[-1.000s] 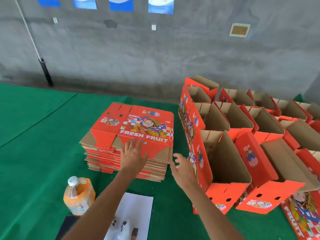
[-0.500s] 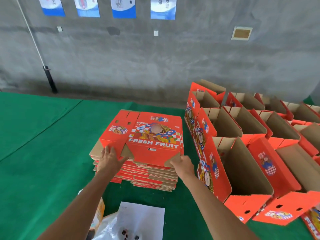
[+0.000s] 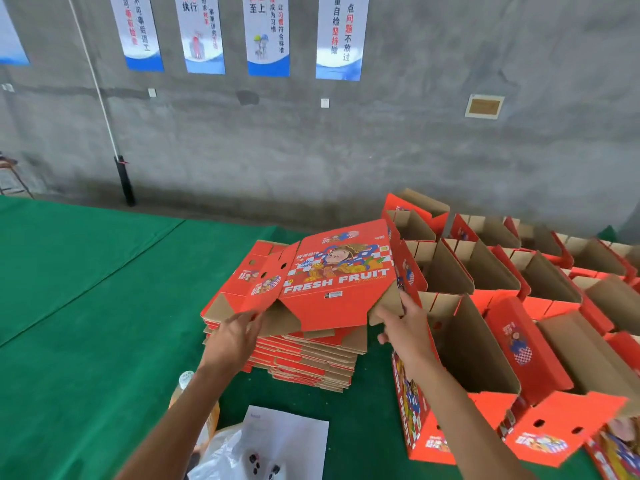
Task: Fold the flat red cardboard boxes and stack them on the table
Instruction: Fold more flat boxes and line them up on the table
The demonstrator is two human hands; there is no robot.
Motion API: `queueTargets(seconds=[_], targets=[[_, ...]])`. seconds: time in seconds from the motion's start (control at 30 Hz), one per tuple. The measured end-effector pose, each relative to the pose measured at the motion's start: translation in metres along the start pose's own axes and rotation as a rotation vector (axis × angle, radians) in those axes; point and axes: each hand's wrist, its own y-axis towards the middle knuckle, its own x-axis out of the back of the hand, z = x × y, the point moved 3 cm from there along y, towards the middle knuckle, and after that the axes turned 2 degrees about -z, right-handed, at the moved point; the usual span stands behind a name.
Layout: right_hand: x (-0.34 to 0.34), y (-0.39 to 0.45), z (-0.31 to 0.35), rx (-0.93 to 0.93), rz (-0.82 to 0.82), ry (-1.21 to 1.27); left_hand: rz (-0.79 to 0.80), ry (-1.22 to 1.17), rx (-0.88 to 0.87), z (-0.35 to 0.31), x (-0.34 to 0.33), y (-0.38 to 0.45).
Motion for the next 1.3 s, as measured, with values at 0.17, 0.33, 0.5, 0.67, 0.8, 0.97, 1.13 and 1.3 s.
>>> queueTargets(seconds=[0.17,0.33,0.5,0.67,0.8,0.97,1.13,1.3], targets=[[0.048,-0.029,0.032,0.141,-0.020,-0.171,-0.117,-0.155,0.112,-0.034,0.061,-0.023],[0.059,-0.055,0.083,0.400,0.017,-0.290,-0.365,-0.170,0.072,-0.092,0.129,-0.040],[0.095,-0.068,0.141,0.494,0.040,-0.392,-0.538,-0.104,0.084,-0.135,0.195,-0.065],[0.115,-0.086,0.181,0.599,0.059,-0.462,-0.506,-0.150,0.188,-0.147,0.251,-0.083],[0.129,-0.089,0.166,0.543,0.106,-0.651,-0.309,-0.261,0.319,-0.142,0.241,-0.085],[0.177,-0.091,0.107,0.308,0.086,-0.702,-0.103,-0.389,0.449,-0.136,0.166,-0.089],[0.269,-0.104,0.055,0.106,-0.085,-0.771,0.058,-0.446,0.419,-0.170,0.064,-0.094],[0.359,-0.129,0.010,0.078,-0.186,-0.557,0.135,-0.513,0.369,-0.218,-0.017,-0.102]])
